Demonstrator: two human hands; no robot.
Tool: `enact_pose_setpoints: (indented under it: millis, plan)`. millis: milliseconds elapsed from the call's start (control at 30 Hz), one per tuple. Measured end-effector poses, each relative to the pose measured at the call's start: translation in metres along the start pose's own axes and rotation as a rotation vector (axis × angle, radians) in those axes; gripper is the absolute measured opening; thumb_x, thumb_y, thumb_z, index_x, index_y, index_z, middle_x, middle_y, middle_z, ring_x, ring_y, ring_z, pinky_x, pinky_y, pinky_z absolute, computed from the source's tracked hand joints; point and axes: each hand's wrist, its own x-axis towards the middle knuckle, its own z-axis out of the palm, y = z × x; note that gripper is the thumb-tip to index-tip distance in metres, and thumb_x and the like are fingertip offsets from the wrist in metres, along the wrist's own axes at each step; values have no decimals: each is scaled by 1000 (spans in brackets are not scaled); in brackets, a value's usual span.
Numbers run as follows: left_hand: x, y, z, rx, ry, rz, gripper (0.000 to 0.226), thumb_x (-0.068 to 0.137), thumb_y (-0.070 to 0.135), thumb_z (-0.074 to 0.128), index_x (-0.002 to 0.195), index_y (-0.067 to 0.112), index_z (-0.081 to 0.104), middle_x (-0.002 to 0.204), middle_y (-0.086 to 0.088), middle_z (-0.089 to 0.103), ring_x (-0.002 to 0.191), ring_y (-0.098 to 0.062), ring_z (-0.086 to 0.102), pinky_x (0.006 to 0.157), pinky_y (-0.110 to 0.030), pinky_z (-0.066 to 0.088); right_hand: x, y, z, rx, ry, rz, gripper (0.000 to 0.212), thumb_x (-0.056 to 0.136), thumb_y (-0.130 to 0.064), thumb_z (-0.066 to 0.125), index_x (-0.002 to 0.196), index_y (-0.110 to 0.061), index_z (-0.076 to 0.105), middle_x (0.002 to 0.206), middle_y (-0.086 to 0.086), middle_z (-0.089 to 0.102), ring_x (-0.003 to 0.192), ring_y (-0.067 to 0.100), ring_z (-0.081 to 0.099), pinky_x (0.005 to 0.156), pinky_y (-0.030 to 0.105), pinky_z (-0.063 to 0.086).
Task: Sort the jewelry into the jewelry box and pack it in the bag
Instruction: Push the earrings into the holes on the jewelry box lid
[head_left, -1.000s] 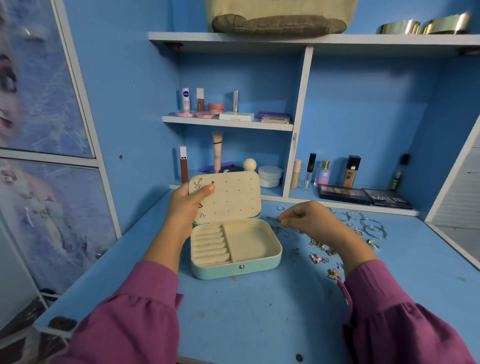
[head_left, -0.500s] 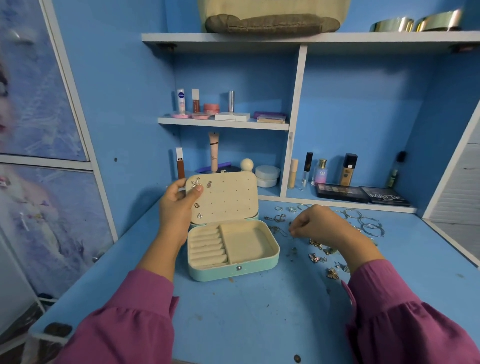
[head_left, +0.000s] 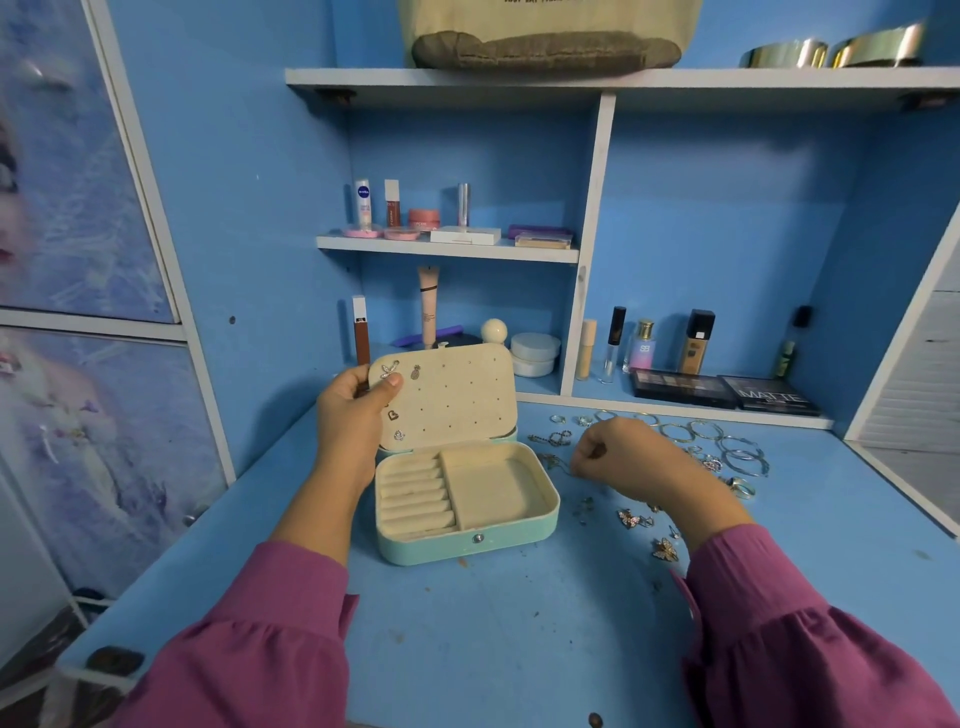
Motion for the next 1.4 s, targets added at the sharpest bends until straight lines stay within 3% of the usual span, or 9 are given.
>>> enact_pose_setpoints:
  millis: [233,367,467,733,867,1000,1267,1400]
  plan:
    - [-2,3,-1,20,-21,5,16,88,5,64,103,8,65,90,-3,70,75,-13,66,53,-18,52,5,-7,8,148,126,-43,18,88,-20,59,70,-24,58,78,-4,64,73,14,57,68,30,49]
    - [-2,6,-2,-5,-24,28,12,86,5,66,98,9,65,87,-4,69,74,-11,65,59,-17,53,5,-22,16,264,157,-103,32,90,-20,59,62,-31,49,79,0,65,65,8,51,63,26,43]
    - [-1,6,-2,1,-31,40,6,87,7,66,92,10,66,86,-6,67,75,-13,63,61,-19,54,6,-34,22,329,169,-148,25,90,-22,60,68,-32,55,74,-5,62,66,7,51,65,26,43]
    - [3,7,-1,48,-49,21,6,90,9,62,89,13,66,84,-4,69,73,-12,64,56,-17,53,25,-73,36,415,224,-254,7,90,-22,61,86,-21,67,73,-17,54,66,-2,46,59,11,34]
    - [3,8,-7,27,-89,43,7,87,5,65,90,11,67,84,-4,69,72,-9,65,62,-16,53,40,-95,47,369,282,-297,10,89,-17,61,86,-20,71,73,-17,57,74,3,50,71,24,40]
    - [7,7,-16,52,-209,29,28,80,-9,65,98,11,63,88,-4,69,70,-5,67,64,-16,53,53,-107,60,294,373,-254,14,91,-24,59,95,-21,72,100,-2,67,99,22,52,89,41,40]
    - [7,6,-20,54,-223,47,36,77,-15,63,101,13,65,89,-3,71,78,-10,67,69,-19,54,57,-121,64,307,461,-217,20,93,-31,56,105,-26,72,108,-3,61,103,19,45,88,34,34]
    - [5,8,-18,88,-190,74,36,79,-14,63,108,7,64,89,-4,70,73,-5,67,66,-16,53,59,-124,64,265,483,-194,20,93,-31,56,106,-26,71,111,-3,60,105,19,46,85,31,29]
